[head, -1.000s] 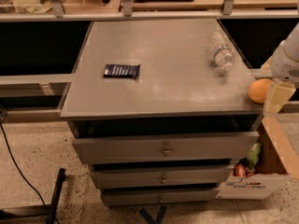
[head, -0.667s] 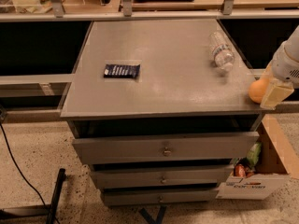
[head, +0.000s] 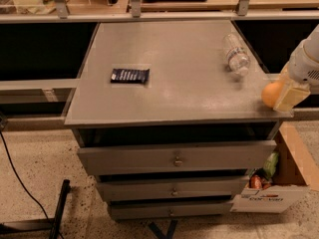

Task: Move orange near rxbar blueberry

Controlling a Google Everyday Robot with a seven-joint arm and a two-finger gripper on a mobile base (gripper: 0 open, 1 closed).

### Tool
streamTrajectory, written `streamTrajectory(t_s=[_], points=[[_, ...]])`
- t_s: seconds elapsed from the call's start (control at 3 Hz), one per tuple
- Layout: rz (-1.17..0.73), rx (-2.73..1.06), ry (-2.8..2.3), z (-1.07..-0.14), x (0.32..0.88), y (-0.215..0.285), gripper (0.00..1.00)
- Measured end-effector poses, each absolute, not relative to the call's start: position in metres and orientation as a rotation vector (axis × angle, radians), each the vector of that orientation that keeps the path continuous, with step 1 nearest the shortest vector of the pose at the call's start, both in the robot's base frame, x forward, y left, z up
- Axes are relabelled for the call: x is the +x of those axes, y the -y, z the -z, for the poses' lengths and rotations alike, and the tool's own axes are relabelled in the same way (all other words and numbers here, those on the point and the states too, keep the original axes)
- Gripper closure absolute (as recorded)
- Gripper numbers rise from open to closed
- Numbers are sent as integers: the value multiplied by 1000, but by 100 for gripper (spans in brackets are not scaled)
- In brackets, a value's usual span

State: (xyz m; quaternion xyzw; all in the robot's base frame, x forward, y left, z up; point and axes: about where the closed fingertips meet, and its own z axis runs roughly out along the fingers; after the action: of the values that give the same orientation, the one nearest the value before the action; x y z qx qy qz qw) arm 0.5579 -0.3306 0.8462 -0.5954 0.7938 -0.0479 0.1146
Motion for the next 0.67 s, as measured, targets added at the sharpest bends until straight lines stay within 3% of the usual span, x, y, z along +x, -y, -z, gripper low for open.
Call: streamTrajectory(t_s=[0.33,0.67], points=[[139,-1747,-2327,-845,558,330,100],[139,-1747,-2327,-845,558,330,100]])
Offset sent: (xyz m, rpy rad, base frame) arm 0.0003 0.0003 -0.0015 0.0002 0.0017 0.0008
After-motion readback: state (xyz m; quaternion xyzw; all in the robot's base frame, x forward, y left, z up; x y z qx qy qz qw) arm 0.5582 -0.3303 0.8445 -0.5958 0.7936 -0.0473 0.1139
